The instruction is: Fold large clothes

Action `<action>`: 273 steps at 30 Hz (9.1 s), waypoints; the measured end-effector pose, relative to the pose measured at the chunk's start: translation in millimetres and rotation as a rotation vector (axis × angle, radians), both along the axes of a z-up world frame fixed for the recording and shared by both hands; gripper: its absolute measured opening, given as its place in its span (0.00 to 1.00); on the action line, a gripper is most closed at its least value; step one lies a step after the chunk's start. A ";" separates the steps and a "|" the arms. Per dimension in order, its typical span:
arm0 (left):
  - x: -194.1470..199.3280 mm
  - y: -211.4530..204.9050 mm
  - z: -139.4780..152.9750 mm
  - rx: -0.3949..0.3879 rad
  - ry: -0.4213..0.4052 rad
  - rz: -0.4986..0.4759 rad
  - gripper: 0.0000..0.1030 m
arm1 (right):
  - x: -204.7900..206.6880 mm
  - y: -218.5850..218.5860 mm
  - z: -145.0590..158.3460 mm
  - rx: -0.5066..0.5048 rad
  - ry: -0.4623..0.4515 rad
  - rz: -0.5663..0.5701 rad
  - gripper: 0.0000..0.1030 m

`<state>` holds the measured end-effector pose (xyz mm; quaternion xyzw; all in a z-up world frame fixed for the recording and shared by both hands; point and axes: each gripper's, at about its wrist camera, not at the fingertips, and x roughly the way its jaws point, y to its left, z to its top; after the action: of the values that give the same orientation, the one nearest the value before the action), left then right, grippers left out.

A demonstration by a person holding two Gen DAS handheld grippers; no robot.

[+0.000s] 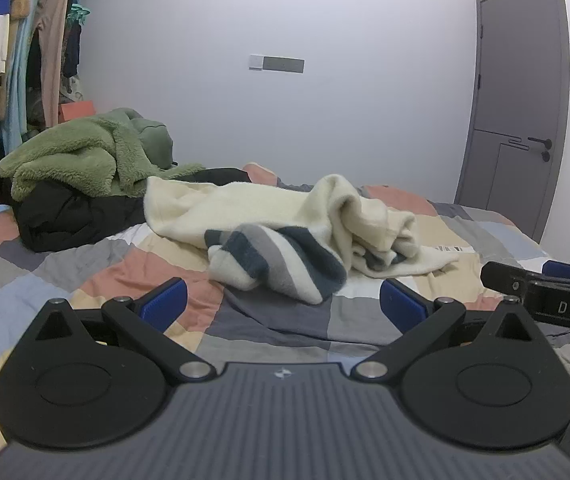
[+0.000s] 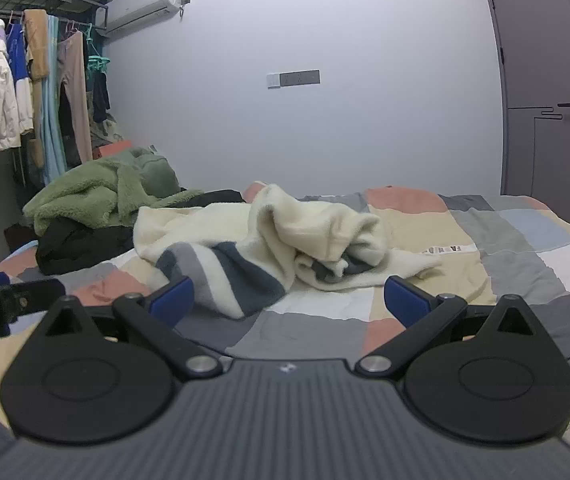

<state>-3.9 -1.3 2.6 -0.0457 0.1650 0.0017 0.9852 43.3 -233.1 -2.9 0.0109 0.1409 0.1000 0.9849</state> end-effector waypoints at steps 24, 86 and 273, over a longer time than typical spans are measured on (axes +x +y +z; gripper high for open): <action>-8.4 0.2 9.2 -0.014 -0.003 -0.007 1.00 | -18.3 -0.4 12.1 -0.018 -0.039 -0.012 1.00; -1.9 -4.8 3.2 0.015 0.015 -0.004 1.00 | -16.5 -1.8 10.3 -0.022 0.007 -0.006 1.00; 169.5 115.4 -124.3 -0.844 0.480 0.226 0.36 | 239.8 -1.7 -129.6 0.691 0.587 0.303 0.58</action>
<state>165.6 114.1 -121.7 -0.4564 0.3674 0.0522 0.8087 283.2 -234.8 -132.5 0.3448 0.3716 0.2764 0.8165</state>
